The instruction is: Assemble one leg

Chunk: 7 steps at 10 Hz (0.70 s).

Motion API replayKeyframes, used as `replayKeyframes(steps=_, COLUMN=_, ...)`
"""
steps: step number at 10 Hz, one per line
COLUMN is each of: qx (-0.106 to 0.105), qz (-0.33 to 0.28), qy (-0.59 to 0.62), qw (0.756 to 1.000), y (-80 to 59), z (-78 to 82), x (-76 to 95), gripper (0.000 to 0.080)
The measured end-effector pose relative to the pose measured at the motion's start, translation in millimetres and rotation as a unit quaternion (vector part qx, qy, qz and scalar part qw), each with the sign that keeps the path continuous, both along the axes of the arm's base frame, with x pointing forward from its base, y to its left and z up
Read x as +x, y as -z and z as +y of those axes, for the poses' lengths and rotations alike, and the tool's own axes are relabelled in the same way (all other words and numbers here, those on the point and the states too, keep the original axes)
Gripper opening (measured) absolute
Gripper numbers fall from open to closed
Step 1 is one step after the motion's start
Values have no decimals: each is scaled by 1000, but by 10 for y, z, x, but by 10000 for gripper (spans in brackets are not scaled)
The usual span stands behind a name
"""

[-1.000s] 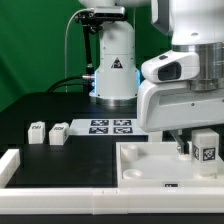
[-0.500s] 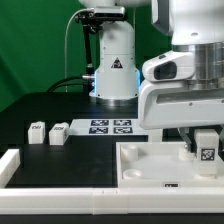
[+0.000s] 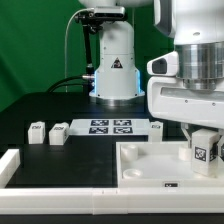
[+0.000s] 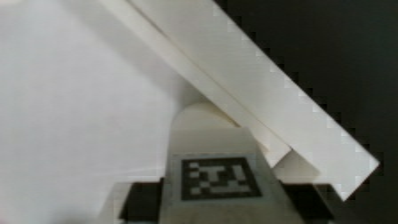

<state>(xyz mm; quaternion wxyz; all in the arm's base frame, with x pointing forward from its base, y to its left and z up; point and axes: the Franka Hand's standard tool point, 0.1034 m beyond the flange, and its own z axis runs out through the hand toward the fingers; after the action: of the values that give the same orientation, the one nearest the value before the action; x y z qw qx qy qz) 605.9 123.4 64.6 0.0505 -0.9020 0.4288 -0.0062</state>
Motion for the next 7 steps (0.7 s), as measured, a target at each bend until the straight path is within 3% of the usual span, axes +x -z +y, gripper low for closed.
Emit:
replayKeyframes(steps=3, qx=13, qz=14, qy=151, qw=988, y=3, z=1, x=2, gripper=290)
replayKeyframes(steps=5, qx=12, qz=11, qy=123, qw=992, y=5, z=3, x=1, gripper=291)
replayKeyframes(steps=6, qx=12, qz=11, qy=121, qw=993, y=5, z=7, x=0, gripper=482)
replayKeyframes(steps=7, qx=7, qz=6, qy=67, qw=998, y=4, z=-6, x=5, gripper=611)
